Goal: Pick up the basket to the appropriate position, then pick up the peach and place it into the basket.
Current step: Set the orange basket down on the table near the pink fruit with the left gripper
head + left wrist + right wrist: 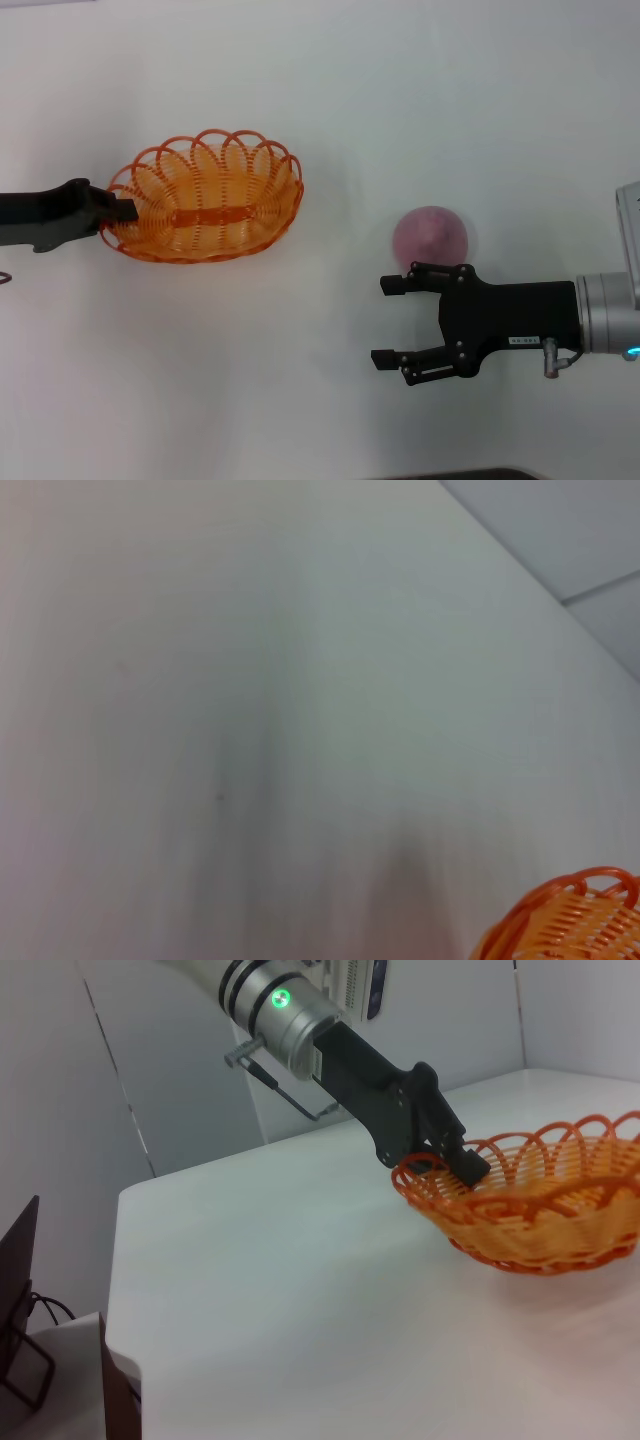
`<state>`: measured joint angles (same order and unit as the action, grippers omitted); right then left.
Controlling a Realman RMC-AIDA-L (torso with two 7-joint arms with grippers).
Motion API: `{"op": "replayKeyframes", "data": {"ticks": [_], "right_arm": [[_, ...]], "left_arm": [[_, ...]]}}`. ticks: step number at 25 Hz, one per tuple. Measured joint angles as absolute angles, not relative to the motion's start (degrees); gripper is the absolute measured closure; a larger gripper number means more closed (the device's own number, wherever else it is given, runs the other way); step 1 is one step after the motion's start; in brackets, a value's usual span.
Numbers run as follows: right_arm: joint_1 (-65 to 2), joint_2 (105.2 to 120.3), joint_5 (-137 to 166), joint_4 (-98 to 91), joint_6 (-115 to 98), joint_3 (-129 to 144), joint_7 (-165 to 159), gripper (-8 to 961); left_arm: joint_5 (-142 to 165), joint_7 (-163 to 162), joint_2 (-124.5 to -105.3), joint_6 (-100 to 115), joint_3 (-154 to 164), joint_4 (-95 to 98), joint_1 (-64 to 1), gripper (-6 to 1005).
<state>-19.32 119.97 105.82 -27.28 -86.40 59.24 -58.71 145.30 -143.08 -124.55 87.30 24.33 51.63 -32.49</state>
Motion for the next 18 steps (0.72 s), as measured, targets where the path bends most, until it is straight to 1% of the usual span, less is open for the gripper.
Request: {"op": "replayKeyframes", "data": {"ticks": [18], "right_arm": [[-19.50,119.97,105.82,-27.31,-86.17,59.33,-58.71,12]], "left_arm": [[140.49,-143.96,-124.63,81.18,32.92,51.23,-29.65,917]]}}
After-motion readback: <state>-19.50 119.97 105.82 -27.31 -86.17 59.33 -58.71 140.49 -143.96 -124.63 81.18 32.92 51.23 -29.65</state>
